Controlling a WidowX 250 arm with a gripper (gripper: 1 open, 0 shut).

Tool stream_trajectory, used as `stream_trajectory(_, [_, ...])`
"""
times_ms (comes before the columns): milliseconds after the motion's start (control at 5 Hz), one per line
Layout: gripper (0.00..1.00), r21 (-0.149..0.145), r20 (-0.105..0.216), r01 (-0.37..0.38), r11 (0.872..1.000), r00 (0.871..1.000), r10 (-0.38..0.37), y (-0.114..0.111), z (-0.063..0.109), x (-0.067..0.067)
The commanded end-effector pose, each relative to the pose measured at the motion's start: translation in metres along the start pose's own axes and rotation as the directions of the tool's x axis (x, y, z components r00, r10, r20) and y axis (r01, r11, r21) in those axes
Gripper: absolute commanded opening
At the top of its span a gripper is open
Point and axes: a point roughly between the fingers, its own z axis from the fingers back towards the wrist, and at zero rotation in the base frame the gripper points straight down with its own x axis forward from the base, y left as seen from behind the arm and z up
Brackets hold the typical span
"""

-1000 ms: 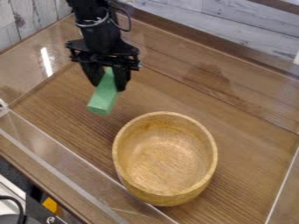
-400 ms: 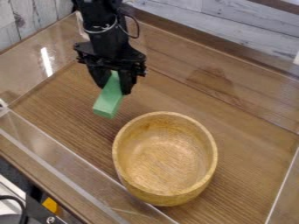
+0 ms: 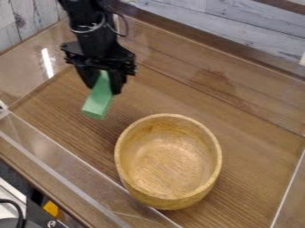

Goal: Put the green block in the brown bowl

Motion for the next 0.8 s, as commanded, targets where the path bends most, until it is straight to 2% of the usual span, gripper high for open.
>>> stream_trajectory(0, [0.00, 0.013, 0.035, -0.027, 1.000, 0.999, 0.027, 0.006, 0.009, 0.004])
stream_trajectory(200, [0.00, -0.001, 0.029, 0.066, 0.998, 0.997, -0.066, -0.004, 0.006, 0.020])
stream_trajectory(400, [0.00, -0.018, 0.021, 0.141, 0.990, 0.990, -0.141, -0.016, 0.005, 0.032])
stream_trajectory(600, [0.00, -0.015, 0.012, 0.121, 0.993, 0.993, -0.121, -0.026, 0.004, 0.033])
